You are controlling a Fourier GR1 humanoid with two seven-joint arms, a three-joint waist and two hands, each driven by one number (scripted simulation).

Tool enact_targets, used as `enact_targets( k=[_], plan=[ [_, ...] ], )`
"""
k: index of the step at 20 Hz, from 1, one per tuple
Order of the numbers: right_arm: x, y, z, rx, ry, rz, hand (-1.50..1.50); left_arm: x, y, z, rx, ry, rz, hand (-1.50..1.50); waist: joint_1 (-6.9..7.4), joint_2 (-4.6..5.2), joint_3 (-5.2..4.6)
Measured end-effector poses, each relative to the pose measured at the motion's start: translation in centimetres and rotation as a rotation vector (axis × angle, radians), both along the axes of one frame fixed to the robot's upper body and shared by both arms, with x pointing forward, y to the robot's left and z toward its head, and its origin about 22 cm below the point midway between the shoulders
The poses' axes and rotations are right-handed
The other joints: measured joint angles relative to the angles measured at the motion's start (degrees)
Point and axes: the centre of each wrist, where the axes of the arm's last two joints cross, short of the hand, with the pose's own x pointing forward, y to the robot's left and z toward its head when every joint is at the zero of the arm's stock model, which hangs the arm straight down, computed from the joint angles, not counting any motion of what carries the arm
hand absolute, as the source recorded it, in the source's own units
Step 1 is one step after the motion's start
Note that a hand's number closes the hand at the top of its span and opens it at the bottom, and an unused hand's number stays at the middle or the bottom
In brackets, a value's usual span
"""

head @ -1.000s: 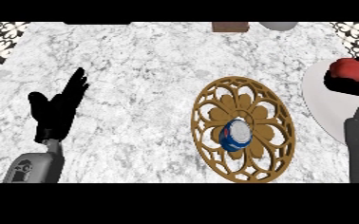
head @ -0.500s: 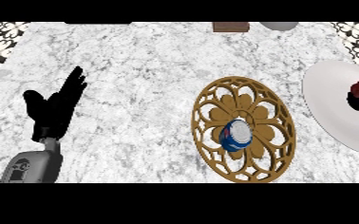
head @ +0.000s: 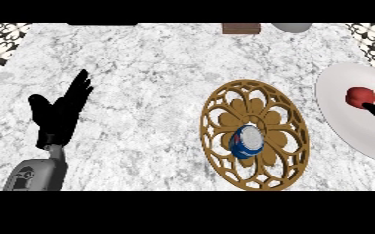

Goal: Pick the bell pepper from the placemat and place it in the plate

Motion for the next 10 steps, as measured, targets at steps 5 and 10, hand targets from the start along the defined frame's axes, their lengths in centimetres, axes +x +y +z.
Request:
enact_targets(
  k=[5, 10],
  plan=[
    [0.8, 1.4, 2.1, 0.031, -0.246, 0.130, -1.50, -0.1, 0.3, -0.1, 0.003, 0.004, 0.010, 0.00, -0.52, -0.22, -0.03],
    [0.4, 1.8, 4.7, 0.194, -0.390, 0.150, -1.50, -0.1, 0.5, -0.3, 0.008, 0.012, 0.016, 0.00, -0.92, -0.36, -0.11]
  ],
)
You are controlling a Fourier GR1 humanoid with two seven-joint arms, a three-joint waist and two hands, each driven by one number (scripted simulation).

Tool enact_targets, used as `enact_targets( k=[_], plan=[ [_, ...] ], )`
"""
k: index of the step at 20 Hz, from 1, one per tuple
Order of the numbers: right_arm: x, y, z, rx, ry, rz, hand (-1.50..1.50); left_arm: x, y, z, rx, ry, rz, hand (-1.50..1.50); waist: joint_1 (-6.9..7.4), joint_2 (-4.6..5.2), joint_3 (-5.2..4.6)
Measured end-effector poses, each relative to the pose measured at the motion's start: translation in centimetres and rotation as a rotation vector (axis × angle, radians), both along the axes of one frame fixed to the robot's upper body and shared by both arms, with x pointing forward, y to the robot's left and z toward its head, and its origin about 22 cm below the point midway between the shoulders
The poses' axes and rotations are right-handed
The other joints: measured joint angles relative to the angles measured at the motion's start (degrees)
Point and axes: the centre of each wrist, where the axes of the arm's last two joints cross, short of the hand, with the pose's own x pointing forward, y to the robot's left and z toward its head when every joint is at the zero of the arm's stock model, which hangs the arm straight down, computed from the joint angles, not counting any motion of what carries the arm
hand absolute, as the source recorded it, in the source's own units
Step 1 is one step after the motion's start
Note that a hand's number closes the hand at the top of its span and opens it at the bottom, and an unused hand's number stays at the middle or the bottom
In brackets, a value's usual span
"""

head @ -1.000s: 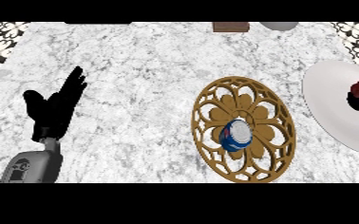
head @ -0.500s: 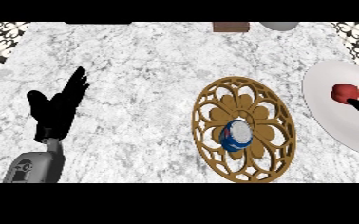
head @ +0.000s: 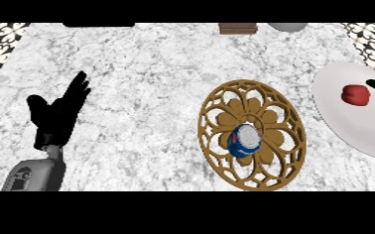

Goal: Pick the bell pepper from the placemat and place it in the plate

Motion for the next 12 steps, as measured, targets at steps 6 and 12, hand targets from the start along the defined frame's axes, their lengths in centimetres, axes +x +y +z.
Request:
enact_targets(
  k=[6, 12],
  plan=[
    [-2.4, -1.4, 0.4, 0.245, -0.013, 0.072, -1.50, -0.1, 0.3, -0.1, -0.002, -0.006, 0.007, 0.00, -0.09, 0.02, 0.02],
    [-5.7, -3.8, -0.6, 0.285, -0.039, 0.098, -1.50, 0.2, -0.5, 0.6, -0.003, -0.017, -0.007, 0.00, 0.39, 0.21, 0.05]
  ],
)
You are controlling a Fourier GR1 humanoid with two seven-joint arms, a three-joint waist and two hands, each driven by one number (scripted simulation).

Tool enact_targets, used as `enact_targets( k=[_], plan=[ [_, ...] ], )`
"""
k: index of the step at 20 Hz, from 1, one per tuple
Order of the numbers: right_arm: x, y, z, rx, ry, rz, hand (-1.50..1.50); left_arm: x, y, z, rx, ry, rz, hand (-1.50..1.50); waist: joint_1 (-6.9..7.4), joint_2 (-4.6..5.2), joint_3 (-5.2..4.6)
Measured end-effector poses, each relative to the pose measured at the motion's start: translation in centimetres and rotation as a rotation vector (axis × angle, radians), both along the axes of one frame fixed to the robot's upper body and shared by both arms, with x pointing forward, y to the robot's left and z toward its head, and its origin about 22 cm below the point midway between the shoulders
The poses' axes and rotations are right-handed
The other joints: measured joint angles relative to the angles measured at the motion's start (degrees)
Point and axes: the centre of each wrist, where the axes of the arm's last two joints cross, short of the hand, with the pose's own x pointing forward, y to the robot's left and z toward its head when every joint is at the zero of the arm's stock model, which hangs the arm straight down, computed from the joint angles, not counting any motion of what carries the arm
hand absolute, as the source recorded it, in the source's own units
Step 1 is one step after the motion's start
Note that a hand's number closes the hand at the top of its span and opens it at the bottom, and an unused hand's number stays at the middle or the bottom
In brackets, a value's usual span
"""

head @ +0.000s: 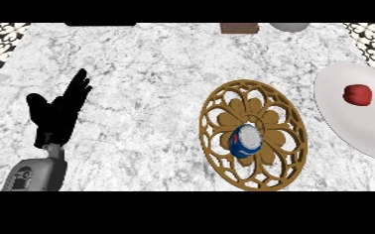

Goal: Pick the bell pepper from the placemat and place it in the plate

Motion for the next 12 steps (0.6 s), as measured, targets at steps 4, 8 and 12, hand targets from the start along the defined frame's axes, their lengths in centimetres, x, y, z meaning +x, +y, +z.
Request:
enact_targets(
  k=[4, 8, 12],
  plan=[
    [-1.7, -1.3, -1.0, 0.002, -0.010, -0.001, -1.50, -0.4, 0.5, -0.1, 0.003, 0.004, -0.001, 0.00, 0.16, 0.04, -0.01],
    [-3.3, -2.6, -1.5, -0.011, -0.010, -0.011, -1.50, -0.3, 0.6, -0.1, 0.003, 0.009, 0.001, 0.00, 0.20, 0.08, 0.01],
    [-4.8, -4.1, -2.5, -0.020, -0.003, -0.035, -1.50, -0.1, 0.3, -0.1, 0.000, 0.008, 0.004, 0.00, 0.24, 0.08, -0.01]
  ],
)
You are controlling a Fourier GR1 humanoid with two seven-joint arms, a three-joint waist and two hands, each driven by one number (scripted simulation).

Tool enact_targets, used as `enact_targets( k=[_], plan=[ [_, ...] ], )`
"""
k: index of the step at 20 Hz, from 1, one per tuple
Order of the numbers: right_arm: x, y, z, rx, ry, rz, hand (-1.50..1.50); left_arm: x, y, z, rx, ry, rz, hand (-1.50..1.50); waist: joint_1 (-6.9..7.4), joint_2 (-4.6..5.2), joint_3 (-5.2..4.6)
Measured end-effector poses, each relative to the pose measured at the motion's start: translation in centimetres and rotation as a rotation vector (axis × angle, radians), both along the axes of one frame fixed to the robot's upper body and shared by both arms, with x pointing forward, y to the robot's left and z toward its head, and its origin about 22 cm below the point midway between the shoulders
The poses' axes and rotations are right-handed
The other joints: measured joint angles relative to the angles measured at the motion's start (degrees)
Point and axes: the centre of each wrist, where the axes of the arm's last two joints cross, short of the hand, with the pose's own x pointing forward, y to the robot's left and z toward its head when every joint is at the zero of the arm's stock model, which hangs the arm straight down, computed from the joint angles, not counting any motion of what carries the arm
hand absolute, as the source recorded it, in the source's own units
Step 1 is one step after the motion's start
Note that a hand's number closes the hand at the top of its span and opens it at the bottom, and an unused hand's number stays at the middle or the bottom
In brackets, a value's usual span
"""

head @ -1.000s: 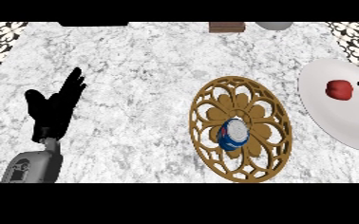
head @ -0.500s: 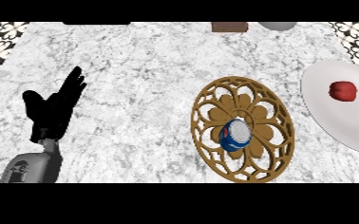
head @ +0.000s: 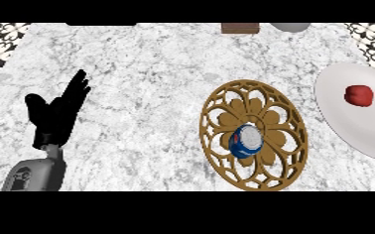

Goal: Pick the bell pepper from the placemat and place it in the plate

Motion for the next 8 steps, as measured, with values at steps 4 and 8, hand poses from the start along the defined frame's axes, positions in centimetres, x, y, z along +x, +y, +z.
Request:
enact_targets(
  k=[4, 8],
  plan=[
    [-1.2, -1.5, 0.5, -0.012, 0.024, -0.013, -1.50, 0.6, -0.5, -0.3, -0.003, -0.004, -0.003, 0.00, -0.05, 0.02, 0.02],
    [-1.9, -1.9, -0.3, -0.026, 0.060, -0.019, -1.50, -0.2, -0.2, -0.8, -0.004, -0.001, -0.004, 0.00, 0.04, 0.00, 0.00]
  ],
)
